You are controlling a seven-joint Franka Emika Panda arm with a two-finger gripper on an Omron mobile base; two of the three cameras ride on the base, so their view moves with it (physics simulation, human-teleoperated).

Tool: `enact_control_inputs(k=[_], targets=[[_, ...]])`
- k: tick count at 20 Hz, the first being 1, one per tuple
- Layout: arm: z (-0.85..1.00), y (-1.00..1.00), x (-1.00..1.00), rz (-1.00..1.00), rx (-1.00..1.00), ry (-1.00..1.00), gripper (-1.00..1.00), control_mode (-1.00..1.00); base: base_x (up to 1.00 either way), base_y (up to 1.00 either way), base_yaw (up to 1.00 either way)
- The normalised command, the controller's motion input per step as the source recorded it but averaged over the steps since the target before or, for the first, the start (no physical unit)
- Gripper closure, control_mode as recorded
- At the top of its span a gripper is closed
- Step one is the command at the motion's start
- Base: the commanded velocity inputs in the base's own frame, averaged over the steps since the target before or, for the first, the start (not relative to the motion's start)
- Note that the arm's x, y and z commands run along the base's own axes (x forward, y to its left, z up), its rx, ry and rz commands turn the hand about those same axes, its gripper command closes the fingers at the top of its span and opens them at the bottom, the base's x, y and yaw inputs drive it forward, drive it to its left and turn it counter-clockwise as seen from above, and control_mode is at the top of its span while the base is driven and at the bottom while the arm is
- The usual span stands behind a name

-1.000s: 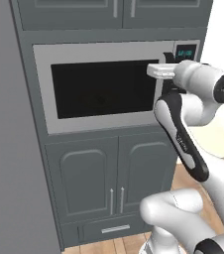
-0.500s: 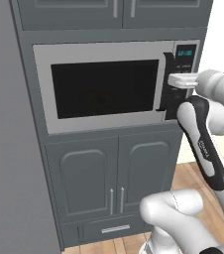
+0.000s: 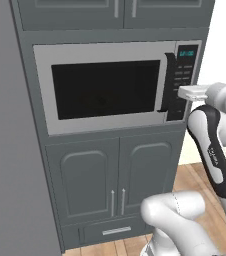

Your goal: Pick the chicken drumstick from the counter and place it in the microwave. Then turn on the microwave.

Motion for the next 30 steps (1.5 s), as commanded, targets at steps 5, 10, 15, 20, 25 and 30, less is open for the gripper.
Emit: enact_control_inputs(k=[5,10,15,20,25,30], targets=[[-0.29,-0.25,0.05,0.00,0.00,0.00,1.00,-1.00,0.00,0.00,0.00],[-0.26,-0.29,0.06,0.01,0.00,0.00,1.00,-1.00,0.00,0.00,0.00],[-0.26,-0.37,0.00,0.04,0.00,0.00,1.00,-1.00,0.00,0.00,0.00],[-0.31,-0.31,0.01,0.05,0.00,0.01,1.00,-1.00,0.00,0.00,0.00],[-0.40,-0.10,0.09,0.07,0.00,0.00,1.00,-1.00,0.00,0.00,0.00],[-0.40,-0.03,0.23,0.09,0.00,0.00,1.00,-1.00,0.00,0.00,0.00]])
